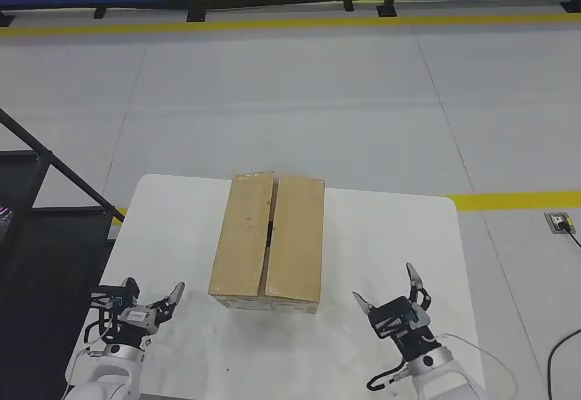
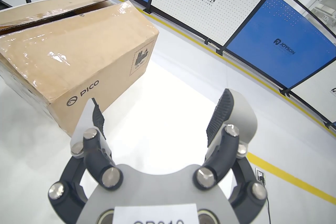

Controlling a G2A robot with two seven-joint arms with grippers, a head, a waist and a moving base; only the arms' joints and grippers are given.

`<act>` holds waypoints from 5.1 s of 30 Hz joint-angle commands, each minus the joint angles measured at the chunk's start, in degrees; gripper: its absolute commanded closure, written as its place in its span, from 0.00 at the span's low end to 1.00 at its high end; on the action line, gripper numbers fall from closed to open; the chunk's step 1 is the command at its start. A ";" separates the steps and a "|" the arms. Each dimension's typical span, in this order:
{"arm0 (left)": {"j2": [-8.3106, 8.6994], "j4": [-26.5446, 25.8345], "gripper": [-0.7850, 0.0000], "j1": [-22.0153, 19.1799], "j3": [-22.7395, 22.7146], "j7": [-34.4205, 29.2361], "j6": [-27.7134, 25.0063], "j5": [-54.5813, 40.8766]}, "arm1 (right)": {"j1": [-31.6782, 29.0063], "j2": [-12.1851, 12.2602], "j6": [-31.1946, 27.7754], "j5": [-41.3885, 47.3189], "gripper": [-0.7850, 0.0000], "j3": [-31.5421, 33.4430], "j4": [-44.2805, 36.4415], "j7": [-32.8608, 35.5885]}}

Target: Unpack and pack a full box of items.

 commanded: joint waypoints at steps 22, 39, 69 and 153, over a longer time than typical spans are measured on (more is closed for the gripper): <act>-1.60 9.58 0.00 -10.86 11.58 1.86 -5.53 3.31 | 1.74 -0.10 -9.77 -1.95 0.00 -1.70 2.45 -10.28; -2.52 6.58 0.00 -11.13 19.66 -0.35 -8.51 9.08 | 3.69 -0.09 -11.98 -6.89 0.00 -1.65 3.27 -10.08; -3.58 6.54 0.00 -13.83 25.26 -1.97 -12.41 10.90 | 4.06 -0.24 -11.96 -9.13 0.00 0.18 4.30 -9.06; -4.82 59.33 0.00 -54.78 23.90 11.57 -34.09 4.31 | -7.83 0.19 -13.98 9.39 0.00 11.00 -1.57 -18.35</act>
